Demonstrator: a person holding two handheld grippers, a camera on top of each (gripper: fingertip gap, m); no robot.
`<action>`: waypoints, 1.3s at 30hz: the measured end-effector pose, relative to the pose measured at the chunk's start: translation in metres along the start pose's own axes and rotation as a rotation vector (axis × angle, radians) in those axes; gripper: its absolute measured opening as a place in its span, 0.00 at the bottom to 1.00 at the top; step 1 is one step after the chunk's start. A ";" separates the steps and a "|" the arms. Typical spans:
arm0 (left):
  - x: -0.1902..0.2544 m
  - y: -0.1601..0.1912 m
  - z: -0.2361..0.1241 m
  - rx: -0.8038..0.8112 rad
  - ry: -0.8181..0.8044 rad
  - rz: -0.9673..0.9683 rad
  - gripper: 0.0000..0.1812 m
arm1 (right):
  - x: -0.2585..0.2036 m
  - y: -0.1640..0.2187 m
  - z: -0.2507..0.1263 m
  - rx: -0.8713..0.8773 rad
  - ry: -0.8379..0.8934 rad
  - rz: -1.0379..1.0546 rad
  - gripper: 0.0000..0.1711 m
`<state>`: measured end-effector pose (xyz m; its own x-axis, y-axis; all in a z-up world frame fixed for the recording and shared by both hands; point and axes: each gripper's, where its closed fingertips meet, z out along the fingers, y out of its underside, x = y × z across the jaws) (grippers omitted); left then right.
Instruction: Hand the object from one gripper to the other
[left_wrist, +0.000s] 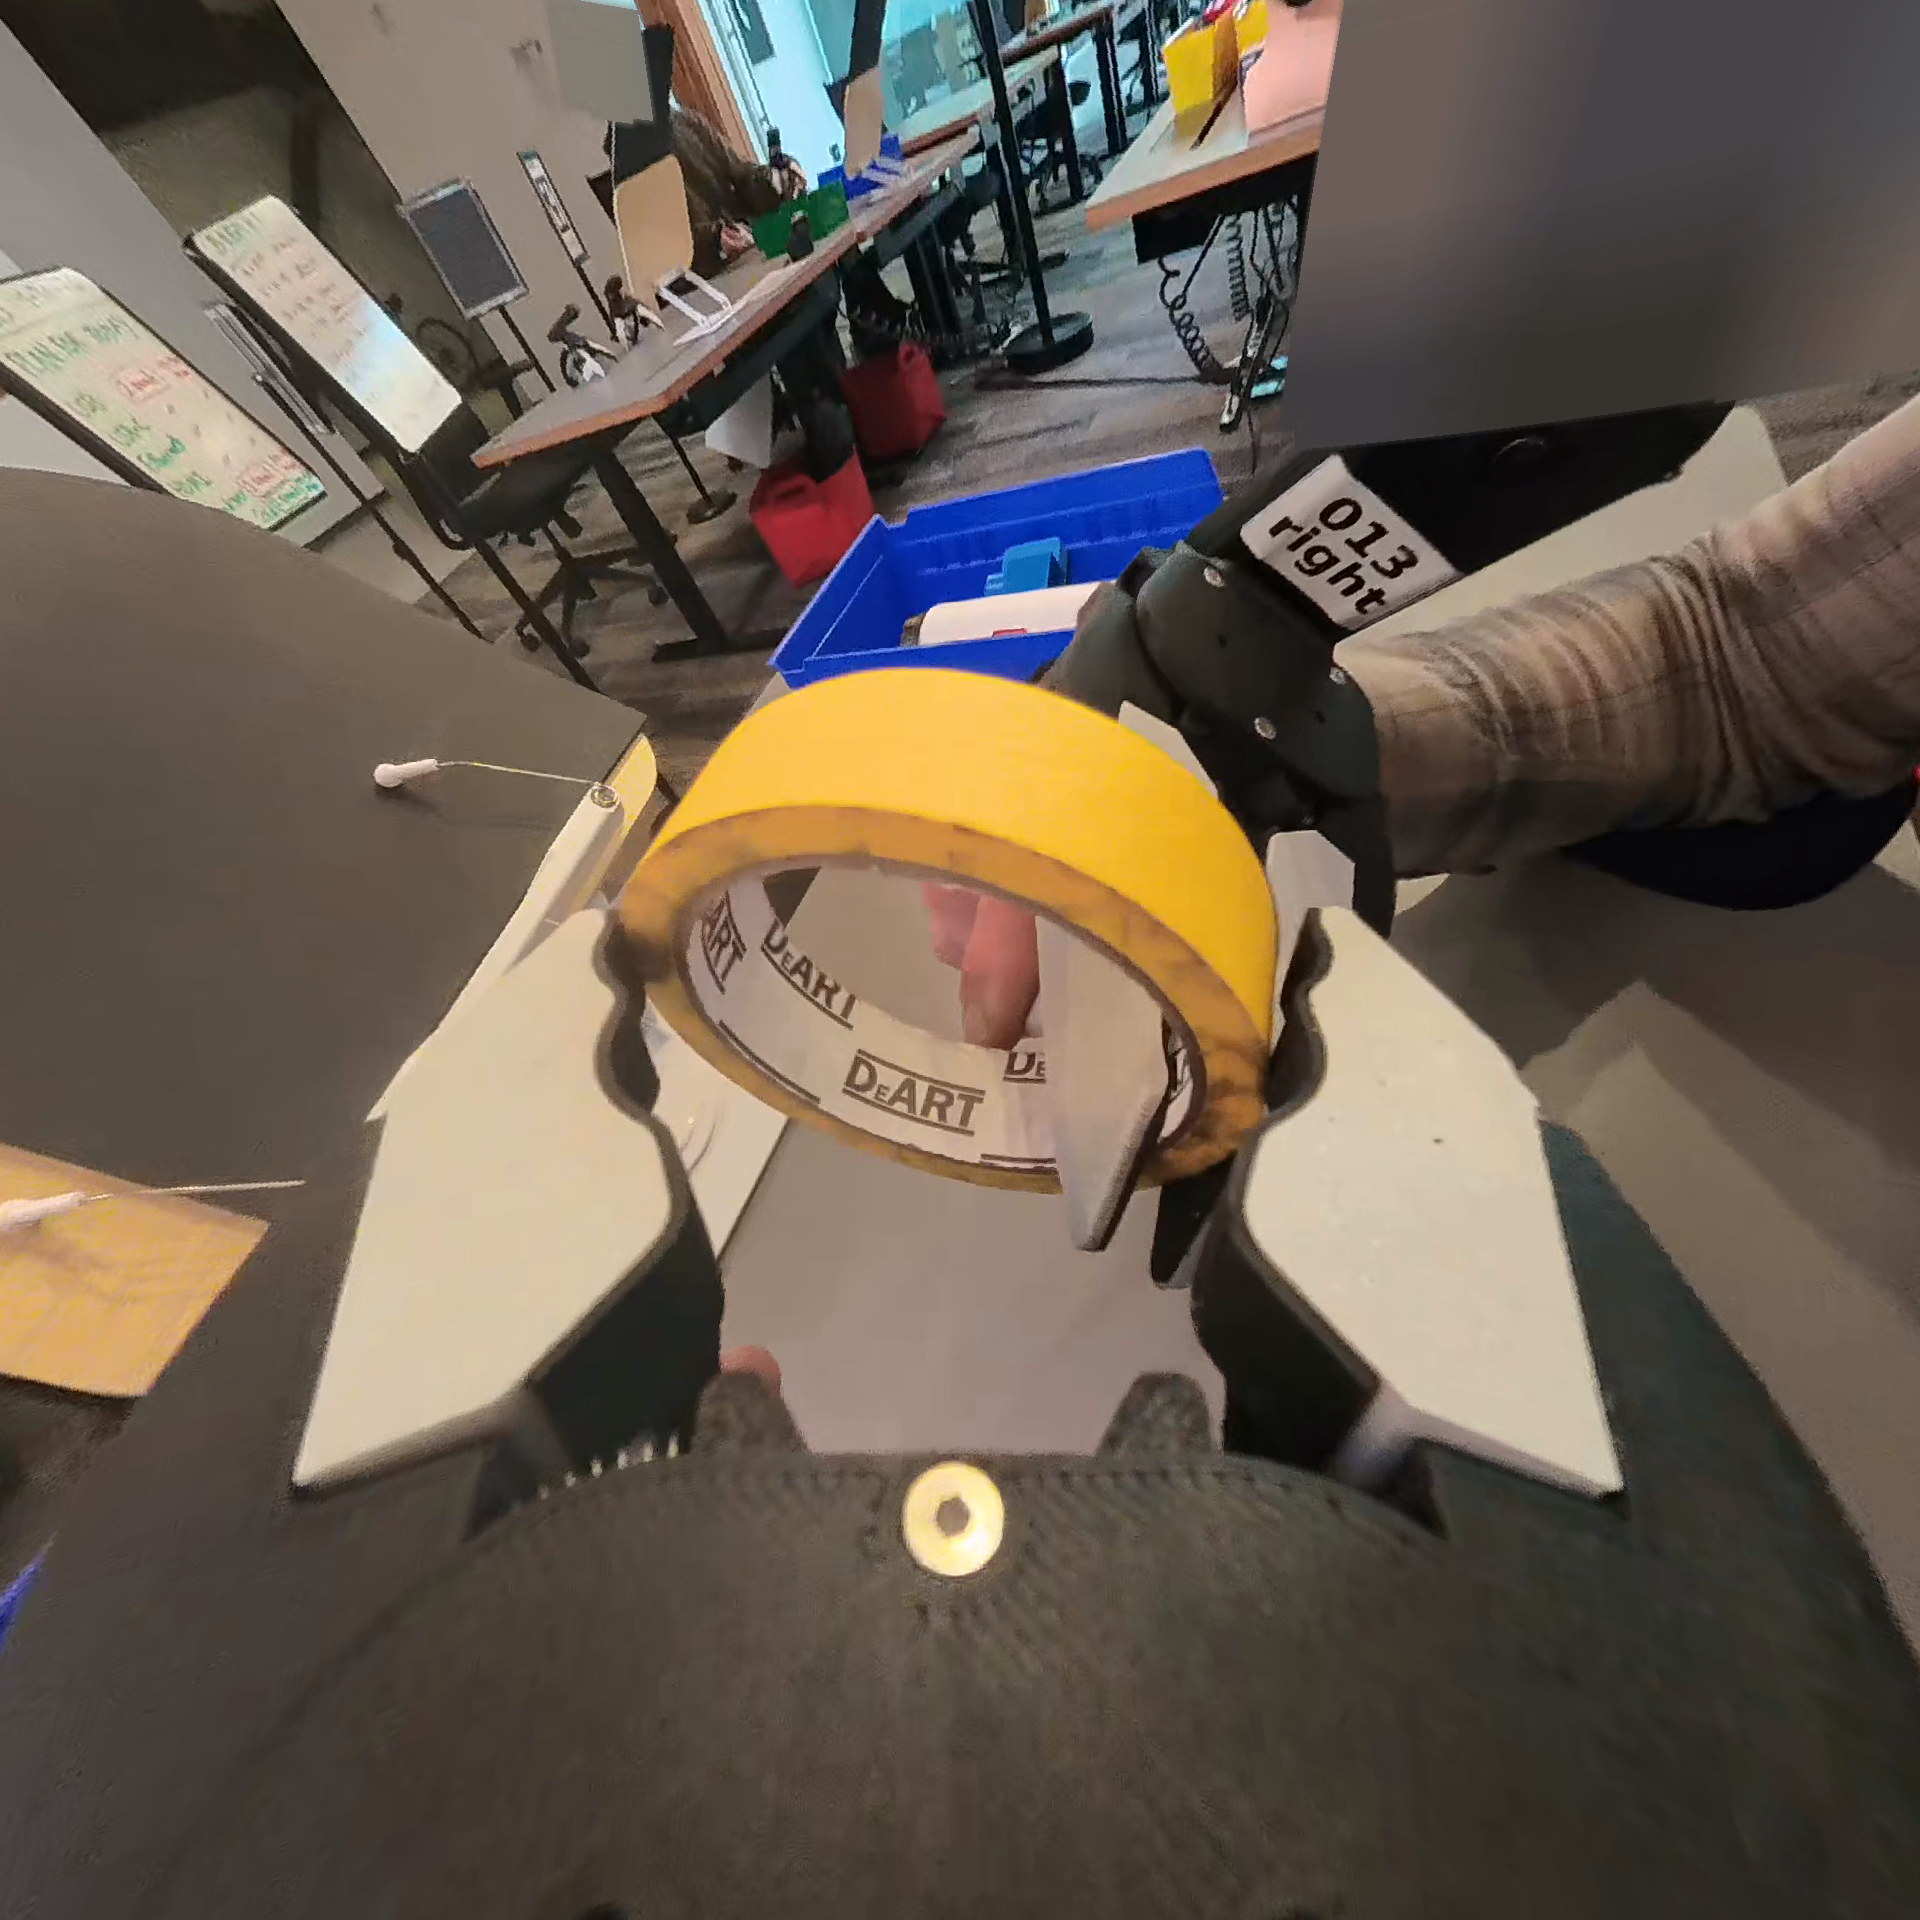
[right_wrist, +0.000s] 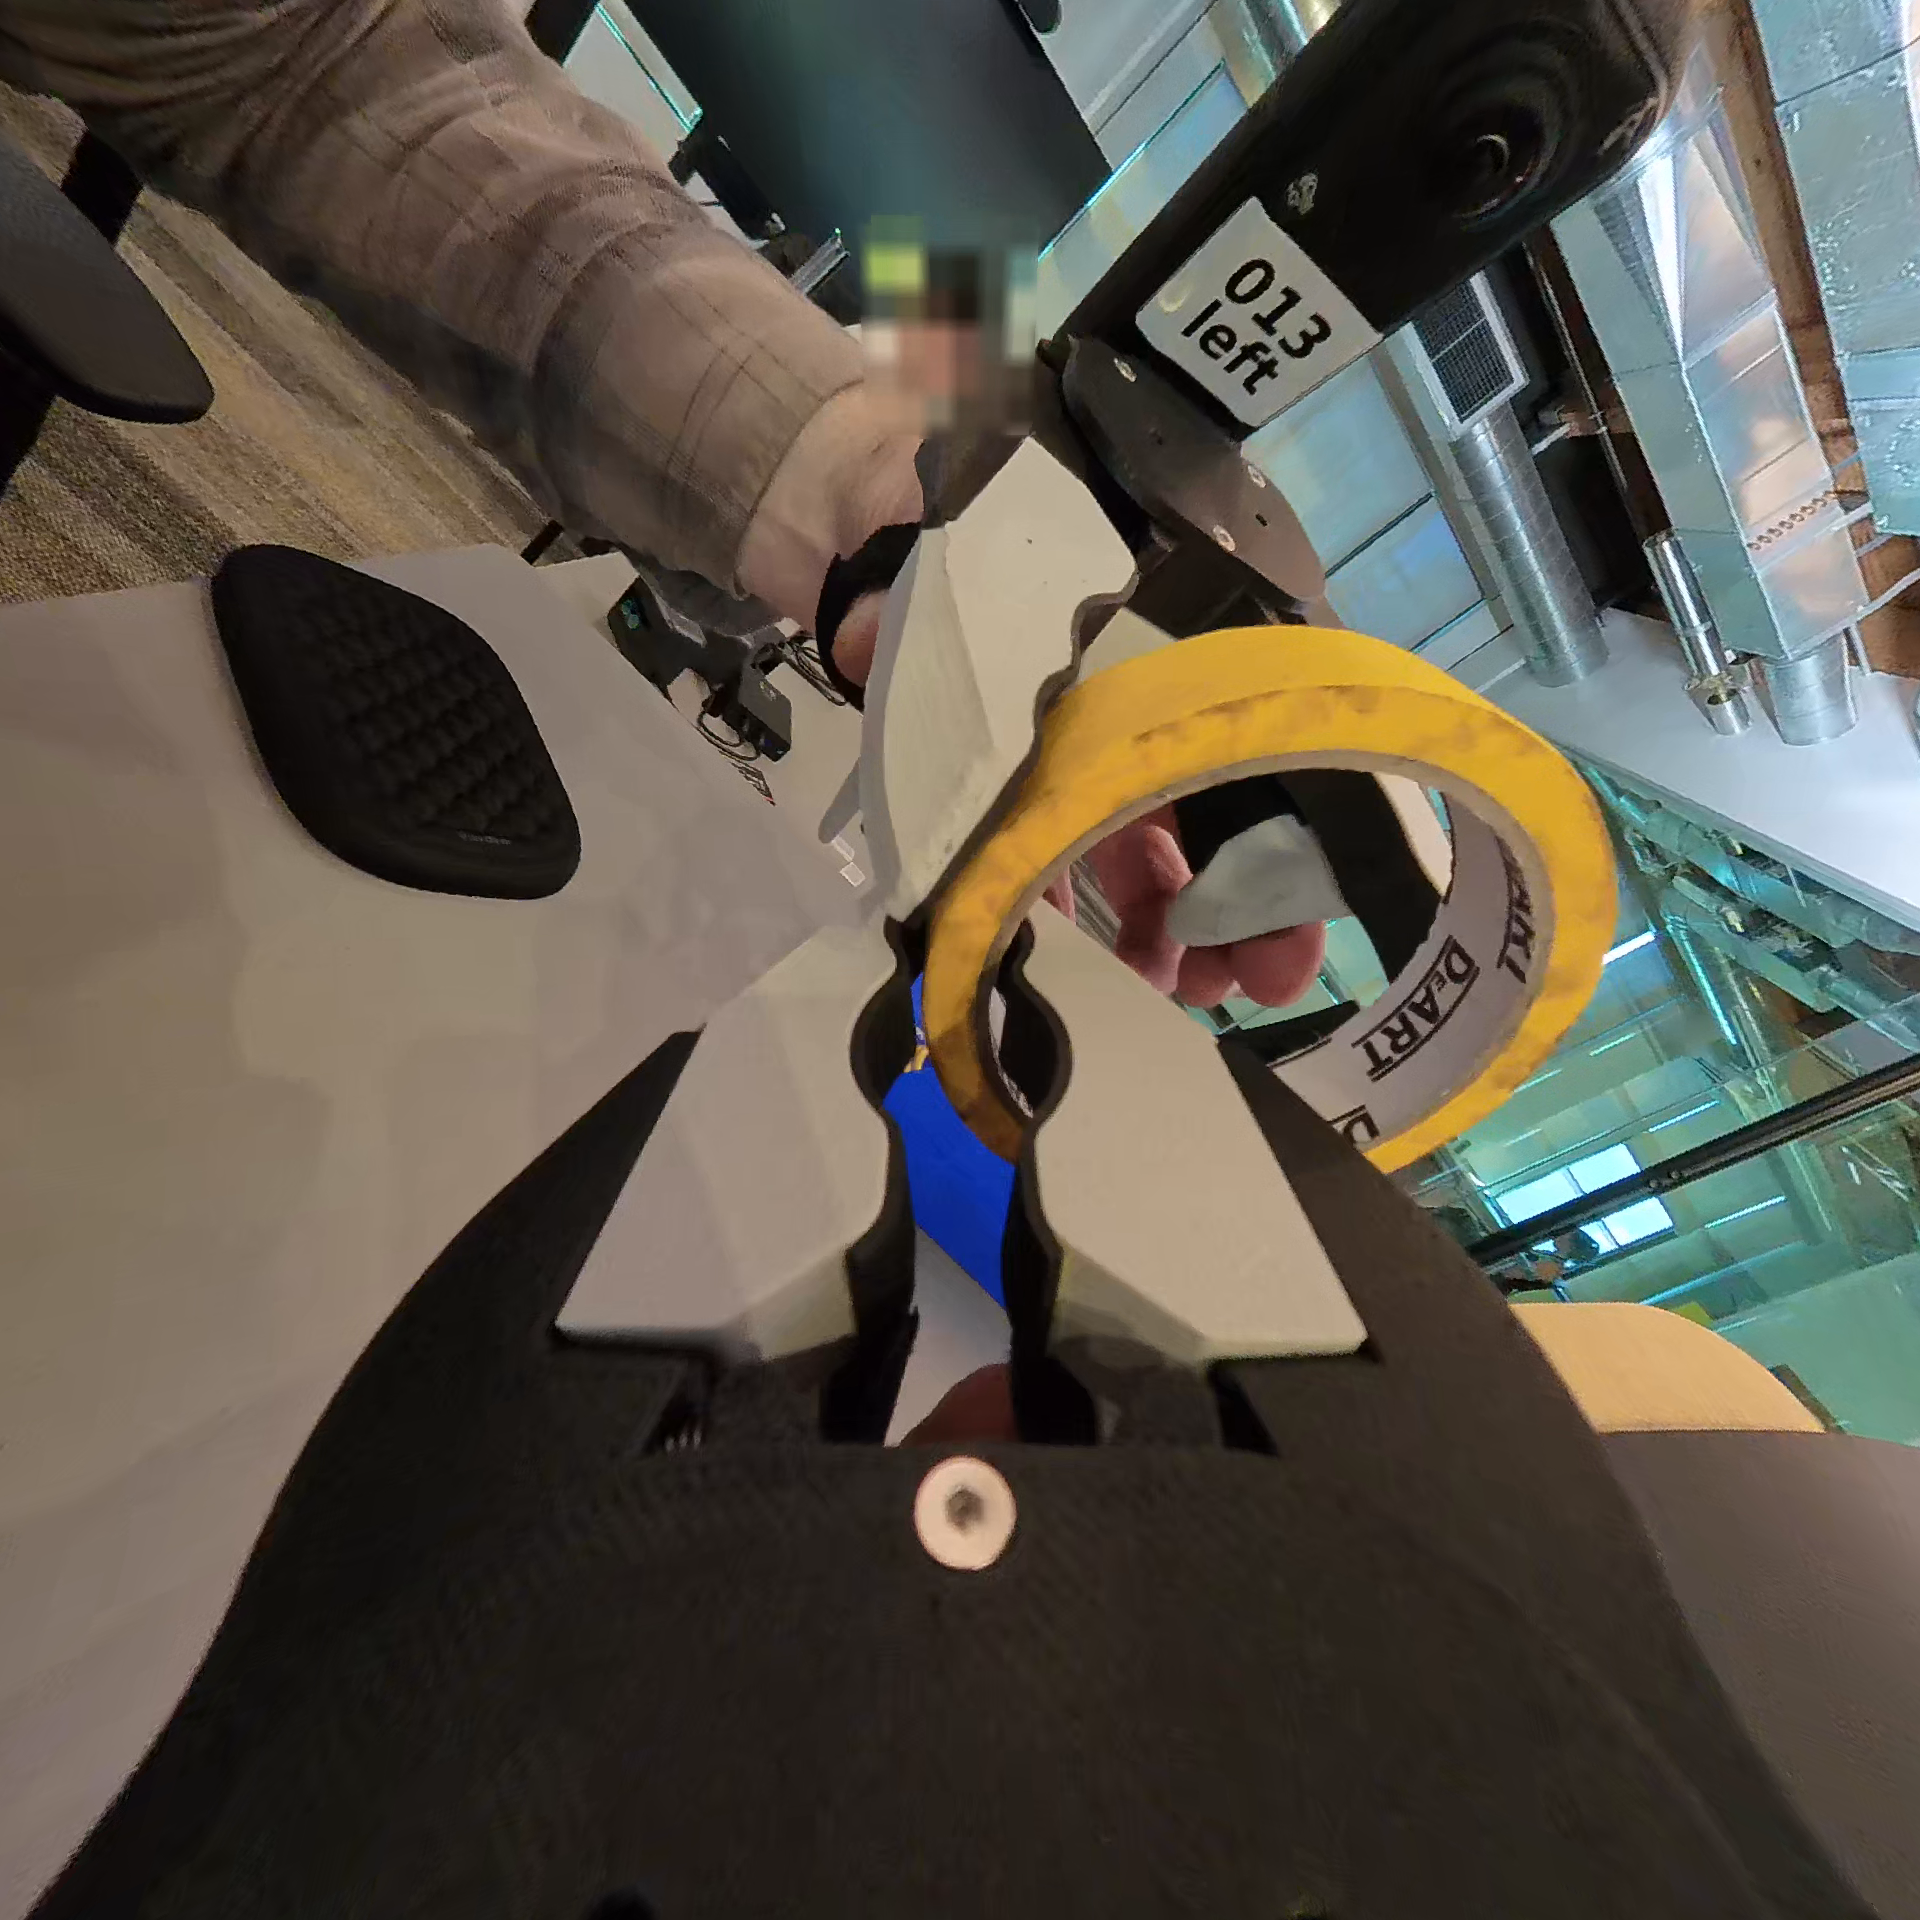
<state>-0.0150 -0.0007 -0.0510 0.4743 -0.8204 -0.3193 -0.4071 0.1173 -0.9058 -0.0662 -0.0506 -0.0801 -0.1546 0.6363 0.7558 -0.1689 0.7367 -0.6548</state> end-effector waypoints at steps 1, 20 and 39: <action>0.000 -0.001 0.000 0.010 0.001 -0.009 0.69 | -0.001 -0.002 0.000 0.009 -0.007 0.009 0.04; 0.000 -0.018 -0.001 0.138 0.023 -0.040 0.62 | 0.002 -0.010 -0.003 0.075 -0.005 0.068 0.04; 0.002 -0.011 -0.004 0.096 0.262 -0.304 0.62 | 0.042 0.012 -0.017 -0.253 0.181 -0.232 0.82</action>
<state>-0.0132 -0.0057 -0.0408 0.3421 -0.9389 0.0374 -0.1981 -0.1110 -0.9739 -0.0582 -0.0117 -0.0562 0.0371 0.4597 0.8873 0.0696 0.8845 -0.4612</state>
